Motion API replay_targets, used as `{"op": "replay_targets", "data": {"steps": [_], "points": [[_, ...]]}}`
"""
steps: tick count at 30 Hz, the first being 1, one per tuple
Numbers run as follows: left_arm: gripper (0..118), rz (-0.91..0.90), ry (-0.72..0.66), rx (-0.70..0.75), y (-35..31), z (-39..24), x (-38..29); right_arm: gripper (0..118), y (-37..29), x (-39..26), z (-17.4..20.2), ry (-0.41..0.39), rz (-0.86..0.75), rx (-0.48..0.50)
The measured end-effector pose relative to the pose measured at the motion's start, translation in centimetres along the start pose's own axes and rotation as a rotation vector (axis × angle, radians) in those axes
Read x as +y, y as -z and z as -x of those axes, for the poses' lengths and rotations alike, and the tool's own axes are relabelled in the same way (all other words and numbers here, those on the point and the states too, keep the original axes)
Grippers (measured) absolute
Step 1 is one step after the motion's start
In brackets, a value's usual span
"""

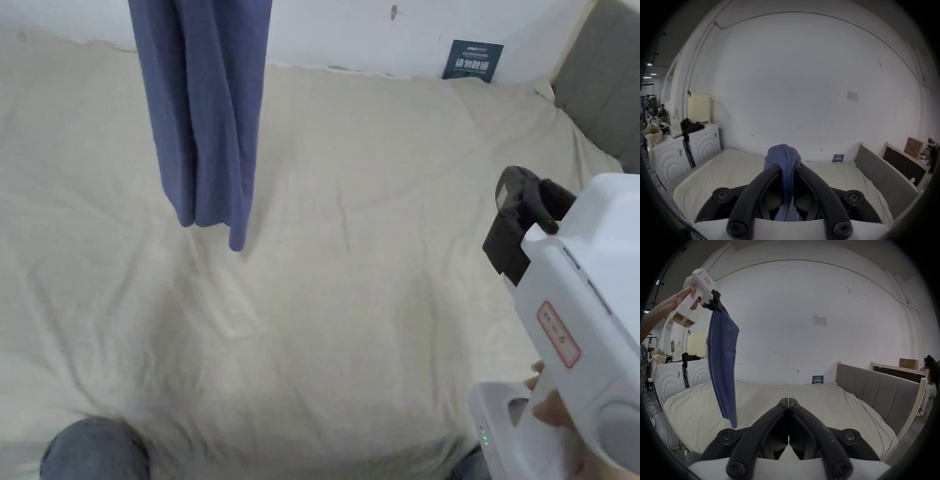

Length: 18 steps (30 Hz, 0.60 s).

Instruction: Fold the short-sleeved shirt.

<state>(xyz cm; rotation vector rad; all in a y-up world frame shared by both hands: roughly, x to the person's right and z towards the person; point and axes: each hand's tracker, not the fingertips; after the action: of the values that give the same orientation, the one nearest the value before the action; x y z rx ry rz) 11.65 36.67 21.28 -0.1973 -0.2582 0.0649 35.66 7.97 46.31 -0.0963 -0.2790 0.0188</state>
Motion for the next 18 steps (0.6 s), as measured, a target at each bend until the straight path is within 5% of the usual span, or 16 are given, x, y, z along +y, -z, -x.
{"op": "replay_targets", "data": {"steps": [11,18], "points": [[10,0.454,0.236,-0.119,9.0,-6.9,-25.6,1,1.2,-1.7,-1.4,0.042,0.084,-0.041],[12,0.802,0.294,-0.189,8.4,-8.9,-42.9,1,-2.1,-2.7,-2.7,0.043,0.134,-0.037]]}}
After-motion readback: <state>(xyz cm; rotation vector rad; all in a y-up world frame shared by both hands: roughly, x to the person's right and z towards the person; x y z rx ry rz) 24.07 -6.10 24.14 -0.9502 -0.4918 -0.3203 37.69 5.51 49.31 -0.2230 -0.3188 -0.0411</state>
